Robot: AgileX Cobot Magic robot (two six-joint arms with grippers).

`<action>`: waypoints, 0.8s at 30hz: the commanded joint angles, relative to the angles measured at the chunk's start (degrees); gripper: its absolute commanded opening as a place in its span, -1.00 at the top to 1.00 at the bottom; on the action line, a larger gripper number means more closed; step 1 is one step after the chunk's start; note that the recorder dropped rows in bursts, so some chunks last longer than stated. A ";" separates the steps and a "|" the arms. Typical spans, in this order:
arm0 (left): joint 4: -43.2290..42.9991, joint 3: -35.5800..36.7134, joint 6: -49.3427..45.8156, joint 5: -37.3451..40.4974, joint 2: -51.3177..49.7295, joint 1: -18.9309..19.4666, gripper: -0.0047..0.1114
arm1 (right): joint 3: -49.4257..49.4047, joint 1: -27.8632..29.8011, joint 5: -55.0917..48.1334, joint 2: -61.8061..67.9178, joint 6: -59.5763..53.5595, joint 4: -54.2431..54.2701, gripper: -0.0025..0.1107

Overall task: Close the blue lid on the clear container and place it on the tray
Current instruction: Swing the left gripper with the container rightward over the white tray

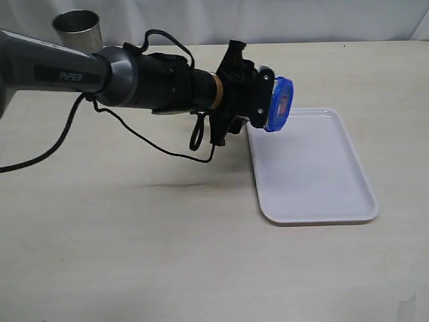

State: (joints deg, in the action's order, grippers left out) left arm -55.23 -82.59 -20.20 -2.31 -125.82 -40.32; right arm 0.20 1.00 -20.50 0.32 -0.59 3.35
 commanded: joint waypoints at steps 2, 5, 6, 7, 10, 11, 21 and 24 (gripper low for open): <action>-4.73 -2.90 -7.02 11.76 0.79 -5.06 0.92 | -0.20 0.19 0.58 -0.32 0.24 0.30 0.88; -16.44 -3.37 -7.02 20.96 0.57 -8.18 0.92 | -0.20 0.19 0.58 -0.32 0.24 0.30 0.88; -18.49 -3.37 -7.02 22.60 0.57 -8.76 0.92 | -0.20 0.19 0.58 -0.32 0.24 0.30 0.88; -21.82 -3.37 -7.02 26.17 0.57 -9.97 0.92 | -0.20 0.19 0.58 -0.32 0.24 0.30 0.88; -26.14 -3.37 -7.02 31.21 0.57 -11.69 0.92 | -0.20 0.19 0.58 -0.32 0.24 0.30 0.88; -26.80 -3.37 -7.02 31.54 0.57 -12.15 0.92 | -0.20 0.19 0.58 -0.32 0.24 0.30 0.88; -26.01 -3.37 2.52 29.83 0.57 -12.65 0.92 | -0.20 0.19 0.58 -0.32 0.24 0.30 0.88; -26.01 -3.37 8.30 27.47 0.57 -12.65 0.92 | -0.20 0.19 0.58 -0.32 0.24 0.30 0.88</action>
State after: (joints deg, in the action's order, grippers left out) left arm -81.25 -85.38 -17.62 27.06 -125.82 -52.69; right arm 0.20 1.00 -20.50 0.32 -0.59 3.35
